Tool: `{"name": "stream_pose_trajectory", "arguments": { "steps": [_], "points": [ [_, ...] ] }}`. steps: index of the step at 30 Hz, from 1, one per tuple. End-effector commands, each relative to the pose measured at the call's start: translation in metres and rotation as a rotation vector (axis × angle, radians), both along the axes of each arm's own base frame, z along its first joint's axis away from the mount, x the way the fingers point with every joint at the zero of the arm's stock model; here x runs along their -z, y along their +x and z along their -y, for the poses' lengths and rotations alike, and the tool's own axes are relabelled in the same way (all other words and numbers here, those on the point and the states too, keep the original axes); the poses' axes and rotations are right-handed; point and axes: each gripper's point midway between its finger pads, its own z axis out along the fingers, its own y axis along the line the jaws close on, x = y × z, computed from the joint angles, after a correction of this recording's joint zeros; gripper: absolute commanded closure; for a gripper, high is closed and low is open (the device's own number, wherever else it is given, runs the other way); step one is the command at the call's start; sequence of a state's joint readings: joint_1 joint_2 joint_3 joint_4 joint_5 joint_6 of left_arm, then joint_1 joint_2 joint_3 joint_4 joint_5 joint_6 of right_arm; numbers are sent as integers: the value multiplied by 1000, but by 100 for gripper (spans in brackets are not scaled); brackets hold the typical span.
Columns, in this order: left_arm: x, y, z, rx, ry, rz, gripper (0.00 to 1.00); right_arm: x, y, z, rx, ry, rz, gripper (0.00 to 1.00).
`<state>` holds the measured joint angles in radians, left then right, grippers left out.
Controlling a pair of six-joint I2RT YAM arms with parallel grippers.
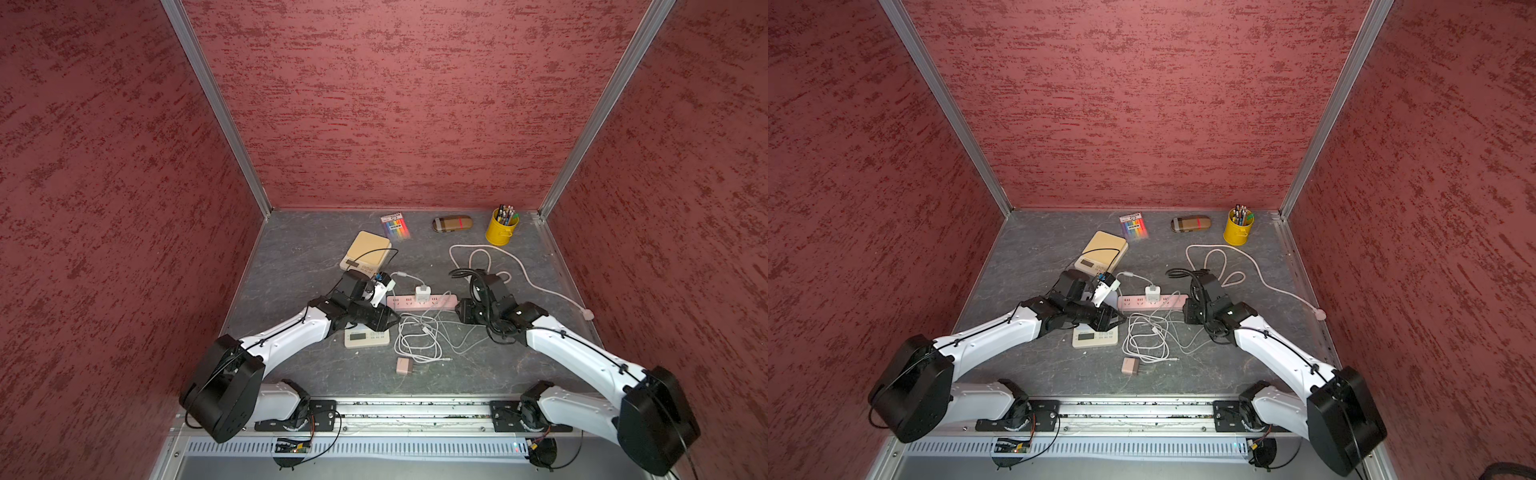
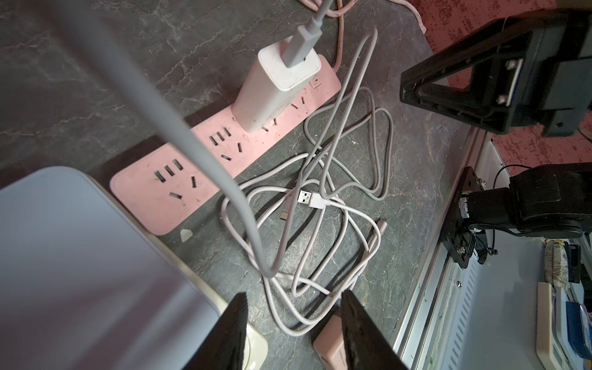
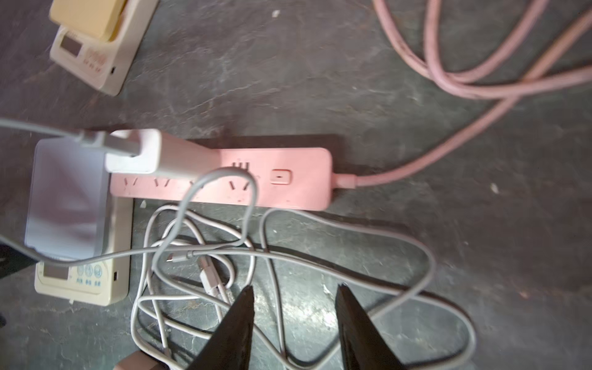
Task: Charge the electronic scale
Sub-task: Adjust the charging cable at the center of the board, then pick up the charging cable from the center of the board.
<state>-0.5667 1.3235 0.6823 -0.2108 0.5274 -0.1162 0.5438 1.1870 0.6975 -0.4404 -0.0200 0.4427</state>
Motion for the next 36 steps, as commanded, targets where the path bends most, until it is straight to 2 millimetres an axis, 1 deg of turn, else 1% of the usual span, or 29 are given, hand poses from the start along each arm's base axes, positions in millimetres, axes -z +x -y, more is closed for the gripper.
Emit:
{"name": "stream_pose_trajectory", "arguments": {
  "steps": [1,3,5,7,8,10,12,15,19,22,24,26,30,32,33,36],
  "points": [
    [-8,3,8,23,-39,20,52,-2,8,-19,-183,-113,51,53],
    [-8,4,8,21,-37,20,52,-7,14,-37,-294,-140,105,54],
    [-9,4,7,18,-37,19,51,-11,15,-52,-416,-199,165,54],
    [-10,4,5,11,-37,21,51,-10,10,-64,-542,-264,196,54],
    [-10,4,3,8,-37,21,52,-8,6,-66,-608,-304,204,54],
    [-11,5,0,-2,-38,25,52,-1,-2,-65,-719,-381,209,54],
    [-12,6,-4,-10,-38,28,51,3,-7,-56,-785,-458,218,55],
    [-12,7,-6,-15,-39,28,52,9,-14,-45,-854,-520,242,56],
    [-12,8,-7,-18,-44,27,52,18,-17,-37,-864,-548,258,59],
    [-12,8,-7,-16,-45,25,52,34,-22,-33,-885,-566,230,61],
    [-13,9,-7,-15,-45,25,52,44,-21,-32,-896,-577,210,61],
    [-13,9,-8,-17,-45,25,52,50,-17,-34,-898,-583,212,62],
    [-13,9,-8,-16,-43,21,51,55,-8,-41,-912,-546,228,66],
    [-14,9,-8,-14,-44,19,52,53,-2,-42,-911,-520,238,67],
    [-14,9,-9,-17,-43,20,52,61,-2,-40,-920,-521,212,67],
    [-14,8,-10,-20,-41,24,52,68,-1,-40,-957,-506,181,67]
  ]
}}
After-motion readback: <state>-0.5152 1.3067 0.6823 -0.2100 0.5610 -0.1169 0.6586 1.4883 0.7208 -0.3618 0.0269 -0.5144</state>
